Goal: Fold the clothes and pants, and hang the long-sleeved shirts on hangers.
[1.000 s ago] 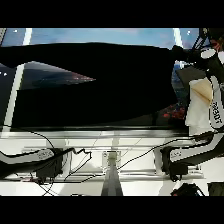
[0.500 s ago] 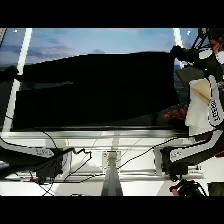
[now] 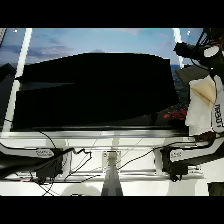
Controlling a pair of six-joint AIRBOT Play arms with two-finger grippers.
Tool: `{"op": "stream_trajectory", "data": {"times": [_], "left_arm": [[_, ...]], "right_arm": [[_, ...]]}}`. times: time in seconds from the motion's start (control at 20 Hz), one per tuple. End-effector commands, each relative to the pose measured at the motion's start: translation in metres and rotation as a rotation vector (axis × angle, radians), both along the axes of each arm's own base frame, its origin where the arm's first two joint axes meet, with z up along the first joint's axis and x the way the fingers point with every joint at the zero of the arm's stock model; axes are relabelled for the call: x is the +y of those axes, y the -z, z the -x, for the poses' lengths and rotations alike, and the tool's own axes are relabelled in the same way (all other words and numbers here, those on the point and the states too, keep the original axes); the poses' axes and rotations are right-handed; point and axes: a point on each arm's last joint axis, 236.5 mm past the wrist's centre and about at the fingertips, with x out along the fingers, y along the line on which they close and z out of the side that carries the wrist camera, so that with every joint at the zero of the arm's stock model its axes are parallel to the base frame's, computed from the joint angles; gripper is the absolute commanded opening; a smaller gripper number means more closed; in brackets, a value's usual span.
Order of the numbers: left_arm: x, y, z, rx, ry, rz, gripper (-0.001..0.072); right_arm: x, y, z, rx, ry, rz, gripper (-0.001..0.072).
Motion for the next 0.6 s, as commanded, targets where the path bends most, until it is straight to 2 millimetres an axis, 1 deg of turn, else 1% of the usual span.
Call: {"op": "stream_trajectory", "data": {"times": [0.0,0.05,0.1,0.15,0.2,0.25,0.3,0.35,0.4,0.45,0.5,0.55], "left_arm": [[-0.029,-0.048,0.034,0.033,0.045,0.023,0.0341],[-0.039,-0.059,0.046,0.047,0.059,0.032,0.0198],[-0.047,-0.069,0.055,0.056,0.07,0.038,0.0071],[-0.052,-0.077,0.062,0.059,0.083,0.035,0.001],[-0.057,-0.084,0.067,0.06,0.101,0.029,0.001],[-0.064,-0.091,0.07,0.049,0.123,0.035,0.001],[-0.081,-0.099,0.069,0.025,0.187,0.06,0.001],[-0.102,-0.11,0.066,-0.03,0.266,0.091,0.0009],[-0.12,-0.121,0.064,-0.093,0.32,0.128,0.001],[-0.132,-0.127,0.064,-0.128,0.35,0.148,0.0009],[-0.134,-0.124,0.066,-0.128,0.351,0.158,0.0009],[-0.135,-0.117,0.069,-0.114,0.347,0.172,0.001]], "right_arm": [[-0.003,-0.01,0.062,0.197,-0.023,0.08,0.0015],[-0.01,-0.013,0.085,0.271,-0.001,0.108,0.0014],[-0.016,-0.013,0.109,0.342,0.011,0.14,0.0015],[-0.017,-0.014,0.13,0.389,0.014,0.156,0.0014],[-0.014,-0.012,0.152,0.423,0.012,0.149,0.0015],[-0.01,-0.006,0.175,0.454,0.013,0.138,0.0014],[-0.004,0.009,0.206,0.502,0.009,0.127,0.0014],[0.002,0.028,0.237,0.548,0.013,0.115,0.0014],[0.011,0.047,0.263,0.569,0.029,0.079,0.0015],[0.021,0.066,0.284,0.573,0.069,0.035,0.0016],[0.028,0.082,0.296,0.564,0.149,-0.036,0.002],[0.032,0.099,0.304,0.548,0.264,-0.121,0.0156]]}}
